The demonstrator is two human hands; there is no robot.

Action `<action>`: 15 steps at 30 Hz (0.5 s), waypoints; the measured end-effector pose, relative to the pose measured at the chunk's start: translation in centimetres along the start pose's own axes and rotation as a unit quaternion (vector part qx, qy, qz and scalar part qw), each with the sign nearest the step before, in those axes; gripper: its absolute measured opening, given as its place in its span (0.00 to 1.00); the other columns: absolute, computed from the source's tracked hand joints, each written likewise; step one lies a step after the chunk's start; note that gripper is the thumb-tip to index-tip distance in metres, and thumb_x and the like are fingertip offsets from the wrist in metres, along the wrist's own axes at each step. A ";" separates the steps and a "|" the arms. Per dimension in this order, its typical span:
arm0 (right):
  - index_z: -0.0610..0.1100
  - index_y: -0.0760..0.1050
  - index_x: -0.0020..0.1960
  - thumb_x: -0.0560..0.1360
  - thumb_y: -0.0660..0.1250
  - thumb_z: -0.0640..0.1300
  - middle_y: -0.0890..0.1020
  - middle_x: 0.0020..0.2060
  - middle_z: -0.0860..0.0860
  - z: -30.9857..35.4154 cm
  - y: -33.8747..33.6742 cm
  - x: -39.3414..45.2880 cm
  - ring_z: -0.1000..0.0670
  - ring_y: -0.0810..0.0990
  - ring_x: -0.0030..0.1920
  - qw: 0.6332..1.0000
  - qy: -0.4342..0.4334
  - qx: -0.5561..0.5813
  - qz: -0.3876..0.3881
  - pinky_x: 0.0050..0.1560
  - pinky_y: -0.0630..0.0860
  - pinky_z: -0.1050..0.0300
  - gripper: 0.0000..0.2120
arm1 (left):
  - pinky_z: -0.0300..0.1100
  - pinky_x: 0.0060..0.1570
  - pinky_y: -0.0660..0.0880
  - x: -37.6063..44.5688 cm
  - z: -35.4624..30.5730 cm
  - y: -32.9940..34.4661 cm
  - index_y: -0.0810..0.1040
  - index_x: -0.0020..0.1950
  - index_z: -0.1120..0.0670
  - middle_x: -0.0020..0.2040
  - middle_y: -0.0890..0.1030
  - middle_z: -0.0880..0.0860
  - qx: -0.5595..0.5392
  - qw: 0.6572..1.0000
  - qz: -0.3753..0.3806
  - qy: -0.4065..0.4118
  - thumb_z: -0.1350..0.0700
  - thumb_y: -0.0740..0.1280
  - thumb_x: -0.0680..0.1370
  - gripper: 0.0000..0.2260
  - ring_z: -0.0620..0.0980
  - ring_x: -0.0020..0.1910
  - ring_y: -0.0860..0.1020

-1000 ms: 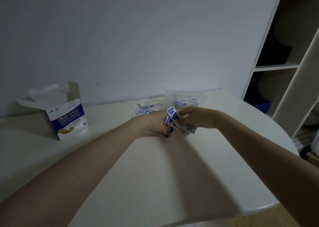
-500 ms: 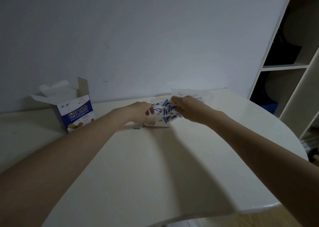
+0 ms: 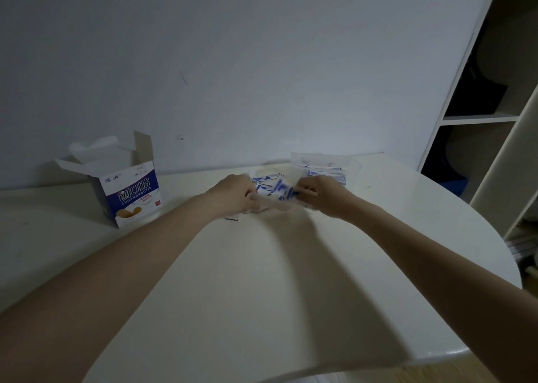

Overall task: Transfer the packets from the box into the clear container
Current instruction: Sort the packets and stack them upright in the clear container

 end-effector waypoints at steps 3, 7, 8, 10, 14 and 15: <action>0.42 0.69 0.37 0.78 0.61 0.42 0.73 0.36 0.48 0.7 -0.7 0.3 0.50 0.71 0.36 0.982 0.082 0.167 -0.044 0.32 0.64 0.61 0.11 | 0.42 0.42 0.69 -0.4 -0.6 -0.6 0.81 0.47 0.49 0.43 0.76 0.53 0.127 0.989 -0.035 0.063 0.58 0.62 0.77 0.09 0.53 0.45 0.75; 0.44 0.66 0.29 0.78 0.59 0.35 0.73 0.33 0.49 1.7 -0.6 0.3 0.51 0.72 0.37 0.924 0.110 0.362 0.055 0.36 0.65 0.61 0.19 | 0.44 0.50 0.72 -0.4 -0.5 -0.6 0.75 0.64 0.48 0.56 0.79 0.54 0.260 0.952 -0.089 0.135 0.54 0.56 0.81 0.15 0.54 0.56 0.77; 0.45 0.67 0.29 0.78 0.59 0.35 0.74 0.33 0.49 1.8 -0.5 0.2 0.51 0.73 0.38 0.916 0.108 0.378 0.079 0.37 0.66 0.61 0.20 | 0.45 0.50 0.72 -0.4 -0.4 -0.7 0.74 0.66 0.48 0.57 0.78 0.54 0.281 0.943 -0.094 0.150 0.55 0.55 0.82 0.15 0.53 0.57 0.76; 0.44 0.69 0.30 0.78 0.59 0.34 0.75 0.37 0.47 2.0 -0.2 0.3 0.50 0.75 0.42 0.908 0.098 0.391 0.113 0.42 0.68 0.60 0.19 | 0.46 0.50 0.71 -0.5 -0.3 -1.0 0.72 0.67 0.51 0.57 0.78 0.55 0.289 0.940 -0.097 0.156 0.56 0.55 0.82 0.15 0.55 0.58 0.75; 0.43 0.70 0.33 0.76 0.63 0.35 0.75 0.34 0.49 2.5 0.0 0.9 0.53 0.74 0.37 0.945 0.095 0.300 0.083 0.35 0.68 0.66 0.14 | 0.45 0.52 0.71 -0.6 -0.5 -1.3 0.74 0.66 0.53 0.57 0.79 0.55 0.231 0.957 -0.123 0.128 0.57 0.60 0.80 0.15 0.55 0.58 0.75; 0.43 0.71 0.34 0.76 0.64 0.36 0.75 0.34 0.50 2.6 -0.2 1.1 0.52 0.73 0.37 0.970 0.084 0.224 0.049 0.32 0.66 0.66 0.12 | 0.43 0.51 0.71 -0.6 -0.4 -1.3 0.74 0.66 0.53 0.56 0.79 0.54 0.169 0.970 -0.138 0.110 0.58 0.61 0.79 0.16 0.55 0.56 0.77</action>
Point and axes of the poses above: each hand's wrist, its own x-axis towards the middle knuckle, its own y-axis out of the palm, z = x × y, the point moved 1 cm from there along x, towards the middle knuckle
